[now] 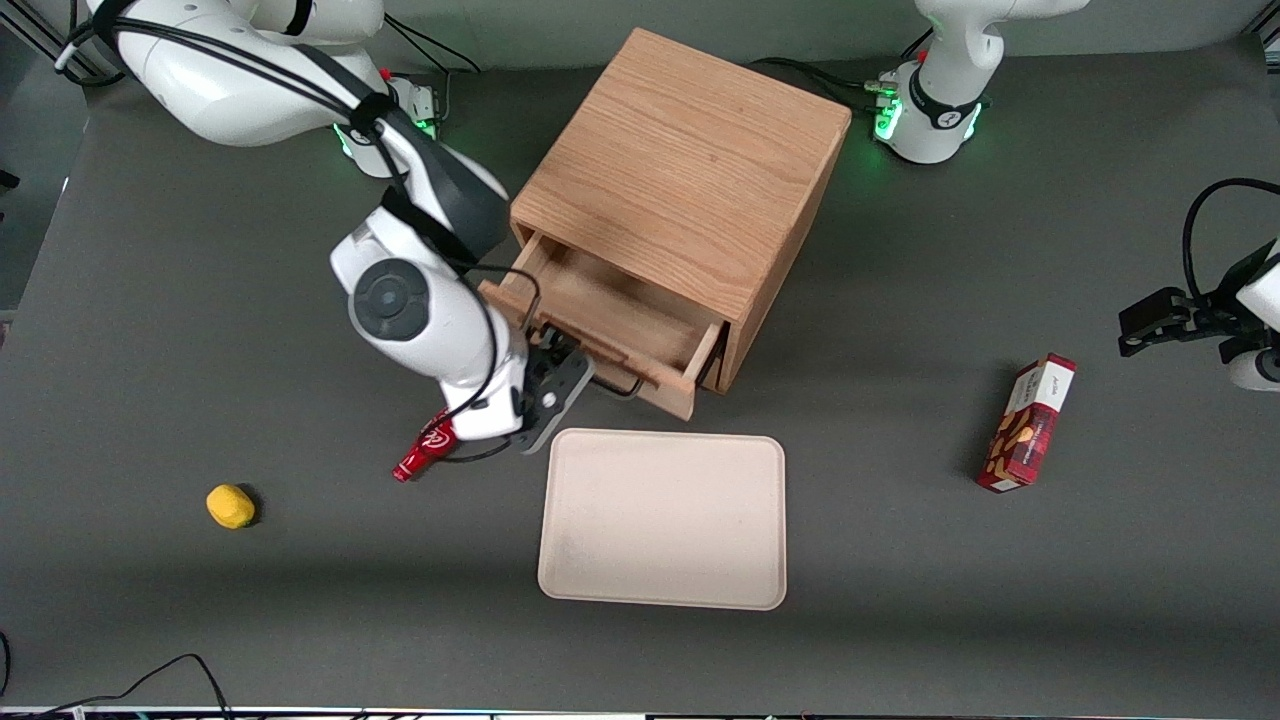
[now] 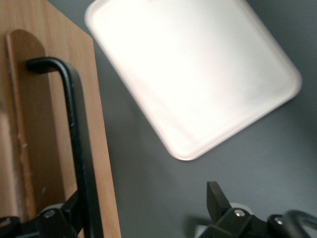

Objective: Open upper drawer
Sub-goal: 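Pull the handle outward from the cabinet with the right gripper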

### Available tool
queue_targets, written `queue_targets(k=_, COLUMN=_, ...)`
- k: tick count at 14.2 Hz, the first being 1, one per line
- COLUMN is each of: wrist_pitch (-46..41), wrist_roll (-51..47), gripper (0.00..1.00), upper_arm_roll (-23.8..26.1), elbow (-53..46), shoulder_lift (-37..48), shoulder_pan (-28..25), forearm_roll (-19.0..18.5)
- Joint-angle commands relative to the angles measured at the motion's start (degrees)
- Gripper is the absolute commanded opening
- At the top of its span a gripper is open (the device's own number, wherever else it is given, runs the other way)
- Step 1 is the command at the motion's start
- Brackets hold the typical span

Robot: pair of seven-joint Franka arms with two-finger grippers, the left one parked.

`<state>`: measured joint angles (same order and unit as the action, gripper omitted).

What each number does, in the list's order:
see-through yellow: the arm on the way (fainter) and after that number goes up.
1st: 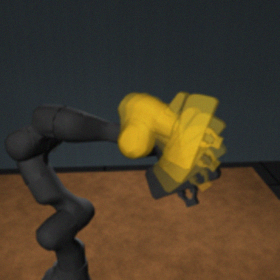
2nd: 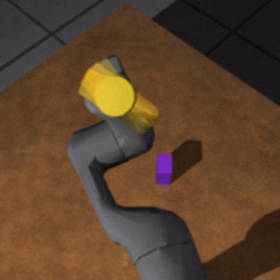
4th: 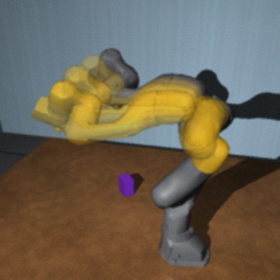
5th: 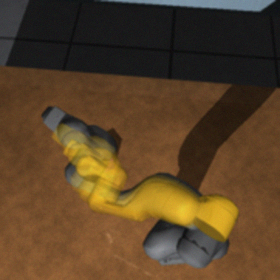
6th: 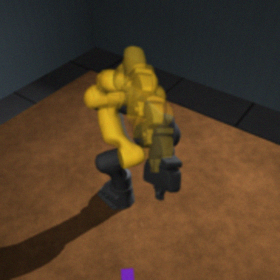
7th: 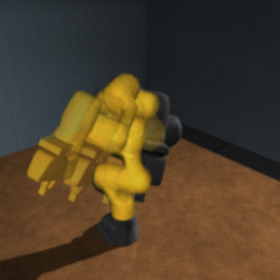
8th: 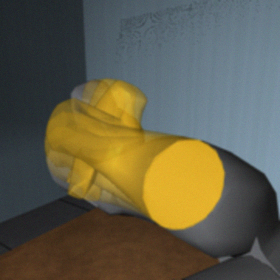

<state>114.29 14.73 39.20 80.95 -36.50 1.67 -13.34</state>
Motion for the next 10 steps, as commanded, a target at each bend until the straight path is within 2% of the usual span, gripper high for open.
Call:
queue_targets(k=1, wrist_pitch=0.5, wrist_roll=1.9, gripper=1.0, upper_arm_roll=-3.6, elbow=-4.1, shoulder_lift=-0.9, shoulder_pan=-0.7, forearm_roll=-0.9)
queue_targets(k=5, wrist_pitch=5.6, wrist_roll=1.9, gripper=1.0, upper_arm_roll=-7.1, elbow=-4.7, shoulder_lift=-1.7, shoulder_pan=-0.7, forearm_roll=0.0)
queue_targets(k=10, wrist_pitch=5.0, wrist_roll=3.7, gripper=1.0, upper_arm_roll=-8.2, elbow=-7.1, shoulder_lift=-1.2, shoulder_pan=-0.4, forearm_roll=1.0)
